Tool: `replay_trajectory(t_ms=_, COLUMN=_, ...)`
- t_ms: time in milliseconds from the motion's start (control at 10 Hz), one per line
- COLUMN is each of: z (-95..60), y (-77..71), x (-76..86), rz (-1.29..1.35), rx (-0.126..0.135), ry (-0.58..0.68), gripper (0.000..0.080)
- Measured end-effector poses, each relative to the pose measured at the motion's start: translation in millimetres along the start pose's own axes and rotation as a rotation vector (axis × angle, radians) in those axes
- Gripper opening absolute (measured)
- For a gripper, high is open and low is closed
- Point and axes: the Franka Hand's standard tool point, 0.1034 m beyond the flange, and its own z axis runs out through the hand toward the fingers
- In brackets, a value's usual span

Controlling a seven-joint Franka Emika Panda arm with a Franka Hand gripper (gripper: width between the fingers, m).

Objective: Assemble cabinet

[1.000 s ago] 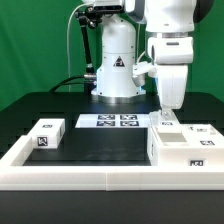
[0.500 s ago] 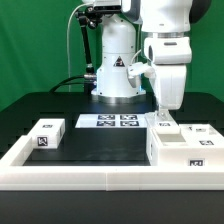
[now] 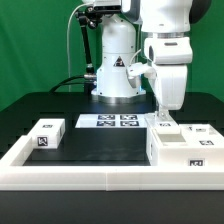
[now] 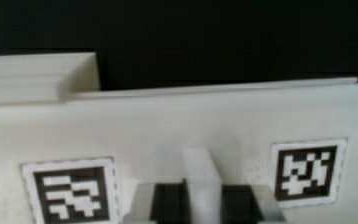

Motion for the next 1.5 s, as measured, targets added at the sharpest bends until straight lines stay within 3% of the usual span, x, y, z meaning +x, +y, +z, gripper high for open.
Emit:
replay_trajectory(t_ms=200, z=-2.4, y=18.8, x=-1.0, rz=-0.006, rx=-0.005, ry=0.006, gripper=0.0071)
replay_trajectory(t_ms=600, z=-6.3, y=62.2, x=0.5, rz=-0.059, rx=-0.047, ry=0.024, gripper=0.007)
replay_trajectory(t_ms=1100, z=-5.8, y=60.9, x=0.2, rz=-0.049, rx=-0.044, ry=0.024, gripper=0.007)
replay_trajectory(t_ms=1500, z=-8.7, y=93.1, x=1.4, rz=-0.043, rx=-0.047, ry=0.031, gripper=0.007)
